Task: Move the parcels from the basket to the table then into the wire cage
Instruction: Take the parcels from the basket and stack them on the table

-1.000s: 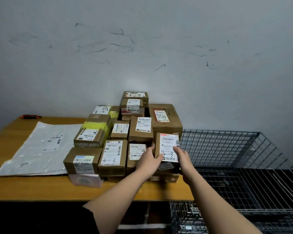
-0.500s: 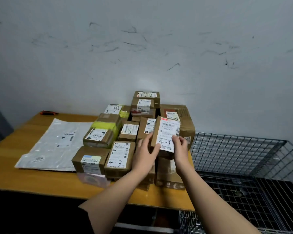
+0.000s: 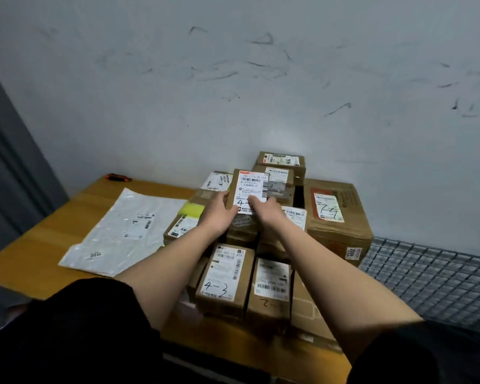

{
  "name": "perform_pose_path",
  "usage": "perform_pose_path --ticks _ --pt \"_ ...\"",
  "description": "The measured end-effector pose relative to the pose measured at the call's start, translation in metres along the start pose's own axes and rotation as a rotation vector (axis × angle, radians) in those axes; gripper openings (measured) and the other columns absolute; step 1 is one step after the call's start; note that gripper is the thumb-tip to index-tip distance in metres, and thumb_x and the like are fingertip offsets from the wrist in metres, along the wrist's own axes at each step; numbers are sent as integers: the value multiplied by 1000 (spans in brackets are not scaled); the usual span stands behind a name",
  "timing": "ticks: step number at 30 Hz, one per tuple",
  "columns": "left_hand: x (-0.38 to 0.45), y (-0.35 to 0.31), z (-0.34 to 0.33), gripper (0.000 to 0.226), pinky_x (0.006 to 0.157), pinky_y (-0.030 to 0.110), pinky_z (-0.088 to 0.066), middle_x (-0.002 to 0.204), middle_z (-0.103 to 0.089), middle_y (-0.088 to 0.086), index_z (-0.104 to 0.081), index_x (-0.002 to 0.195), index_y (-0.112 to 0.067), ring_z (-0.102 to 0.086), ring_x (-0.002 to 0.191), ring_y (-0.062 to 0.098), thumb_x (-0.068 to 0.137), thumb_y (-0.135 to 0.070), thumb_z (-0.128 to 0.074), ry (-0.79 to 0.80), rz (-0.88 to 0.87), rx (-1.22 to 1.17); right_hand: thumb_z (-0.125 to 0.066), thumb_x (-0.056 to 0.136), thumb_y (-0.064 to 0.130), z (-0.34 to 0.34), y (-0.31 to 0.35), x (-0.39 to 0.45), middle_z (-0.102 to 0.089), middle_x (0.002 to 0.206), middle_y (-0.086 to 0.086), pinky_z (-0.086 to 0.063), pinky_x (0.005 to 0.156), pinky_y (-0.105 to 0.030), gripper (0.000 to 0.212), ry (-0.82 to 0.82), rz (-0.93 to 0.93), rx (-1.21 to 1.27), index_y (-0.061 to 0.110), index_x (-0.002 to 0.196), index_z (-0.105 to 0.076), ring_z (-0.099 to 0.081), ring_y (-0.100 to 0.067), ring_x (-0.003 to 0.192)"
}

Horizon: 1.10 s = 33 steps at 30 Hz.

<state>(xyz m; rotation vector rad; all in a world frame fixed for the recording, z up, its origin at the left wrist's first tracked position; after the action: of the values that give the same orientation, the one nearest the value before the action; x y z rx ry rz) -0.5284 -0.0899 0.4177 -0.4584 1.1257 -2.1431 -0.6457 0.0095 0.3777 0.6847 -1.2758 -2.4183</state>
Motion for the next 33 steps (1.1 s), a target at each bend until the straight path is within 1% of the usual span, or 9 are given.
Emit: perform_pose_path --ticks 3,8,14,18,21,25,28,31,33 --pt "17 10 -8 51 96 29 -42 136 -54 6 -38 141 -12 -54 120 25 94 -19 -55 56 27 91 -41 92 57 3 5 -3 -34 150 -20 -32 109 -42 77 -32 -38 -174 1 145 -31 -36 -36 136" --pt "37 25 -12 48 99 37 -45 133 -57 6 -42 139 -19 -58 114 26 93 -24 -55 67 68 92 -37 94 60 -10 1 19 -22 153 -23 -27 113 -41 82 -6 -40 -280 -1 148 -26 -27 -37 140" --pt "41 36 -19 52 102 30 -40 141 -50 9 -37 144 -12 -51 125 25 95 -21 -54 118 83 192 -33 94 61 -19 -5 16 -18 156 -15 -26 111 -42 79 -28 -34 -438 3 147 -29 -26 -31 141" --pt "42 35 -31 46 101 30 -39 141 -49 12 -42 140 -7 -49 126 27 95 -15 -50 168 54 312 -29 96 61 -21 -12 12 -21 153 -16 -22 112 -42 77 -48 -49 -546 2 145 -32 -26 -31 140" --pt "44 37 -38 43 101 35 -42 136 -51 15 -46 135 -7 -51 122 30 93 -14 -51 205 41 372 -29 96 60 -21 -15 11 -24 150 -16 -23 111 -42 75 -45 -56 -578 2 143 -35 -27 -31 138" --pt "47 44 -43 43 99 38 -43 133 -51 17 -48 130 -8 -52 119 33 89 -20 -55 226 62 449 -32 95 59 -21 -17 10 -29 145 -14 -27 107 -41 73 -61 -50 -596 3 140 -38 -32 -31 133" --pt "45 44 -45 48 101 40 -42 135 -48 16 -46 132 -9 -49 122 33 89 -26 -56 227 63 512 -35 95 57 -19 -17 9 -28 145 -14 -29 106 -40 69 -74 -36 -588 4 140 -38 -33 -31 133" --pt "44 39 -39 50 100 39 -41 137 -45 16 -43 136 -9 -46 124 34 90 -27 -54 188 50 588 -39 95 54 -11 -11 5 -26 149 -15 -31 106 -41 69 -106 -10 -557 4 142 -34 -32 -32 135" --pt "44 28 -27 49 99 39 -43 137 -45 14 -42 137 -12 -47 124 32 91 -26 -52 114 4 607 -41 96 51 0 0 1 -30 148 -15 -34 104 -42 65 -166 46 -555 6 142 -34 -34 -32 134"
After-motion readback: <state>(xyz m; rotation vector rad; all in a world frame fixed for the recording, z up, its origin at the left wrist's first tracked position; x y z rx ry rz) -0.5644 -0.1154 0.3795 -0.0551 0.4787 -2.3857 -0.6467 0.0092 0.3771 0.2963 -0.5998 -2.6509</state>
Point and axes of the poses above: each hand's wrist, its own x-axis towards the middle knuckle, its own z-axis out of the back of the hand, y = z × x, the point moved 9 cm from there along x, towards the middle knuckle
